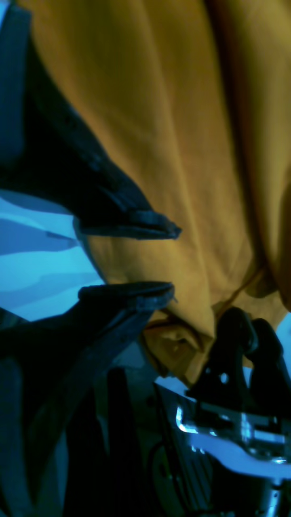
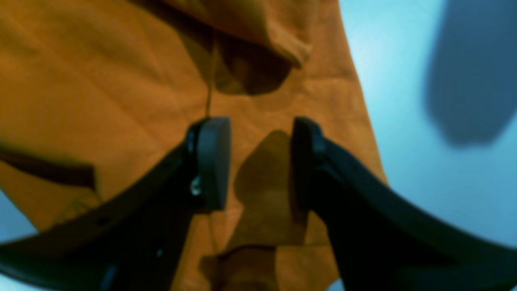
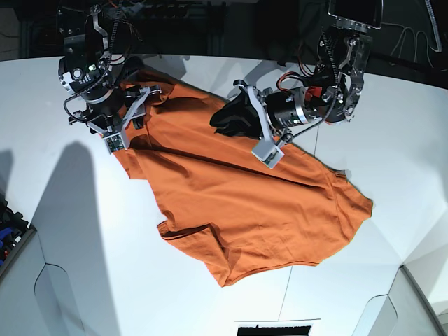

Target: Layout the t-shirt on the table in an organized manner, then fold the t-shirt properly

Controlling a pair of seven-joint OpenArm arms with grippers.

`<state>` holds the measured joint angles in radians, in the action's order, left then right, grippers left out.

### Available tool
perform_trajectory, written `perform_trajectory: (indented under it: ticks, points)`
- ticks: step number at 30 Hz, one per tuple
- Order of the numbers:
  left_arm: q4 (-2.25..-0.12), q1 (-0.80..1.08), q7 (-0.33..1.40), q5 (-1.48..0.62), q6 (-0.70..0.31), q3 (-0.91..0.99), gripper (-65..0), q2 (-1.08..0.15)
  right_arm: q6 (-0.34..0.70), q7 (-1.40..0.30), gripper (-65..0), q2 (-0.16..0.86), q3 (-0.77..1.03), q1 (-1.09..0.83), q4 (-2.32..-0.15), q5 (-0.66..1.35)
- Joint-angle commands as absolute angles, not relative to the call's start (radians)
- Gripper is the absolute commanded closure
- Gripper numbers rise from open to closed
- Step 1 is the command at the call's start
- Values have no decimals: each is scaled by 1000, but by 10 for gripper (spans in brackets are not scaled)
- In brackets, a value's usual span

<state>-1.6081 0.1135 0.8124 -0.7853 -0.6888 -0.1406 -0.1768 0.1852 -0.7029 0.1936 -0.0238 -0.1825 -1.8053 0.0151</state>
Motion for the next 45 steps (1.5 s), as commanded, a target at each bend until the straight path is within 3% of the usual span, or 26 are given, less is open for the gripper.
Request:
perform_trajectory:
  ticks: [1,7,12,17,26,37,39,45]
  points:
    - [-1618,100,789,-810,-698,-139,-211,-168,179,-680,-257,199,-22,-173,-1814,23]
    - [-1584,100,782,-780,-698,-159,-211,-161,179,-670,-250,199,-22,-173,-1787,30]
    - [-1539,99,775,-778,-698,-159,-211,-161,179,-670,-89,199,-22,-173,-1787,37]
    - [-1502,100,775,-712,-698,-159,-211,-165,179,-670,-23,199,-20,-173,-1801,33]
    - [-1467,100,775,-706,-698,-157,-211,-231,134,-662,-23,200,-12,-172,-1855,-59]
    - [-1467,99,773,-706,-698,-157,-211,-297,180,-705,-27,204,31,-176,-1855,9]
    - [-1467,99,767,-705,-698,-157,-211,-297,206,-741,-51,204,31,-181,-1858,64]
    - [-1467,99,765,-697,-698,-157,-211,-299,270,-738,-223,205,31,-280,-2016,97]
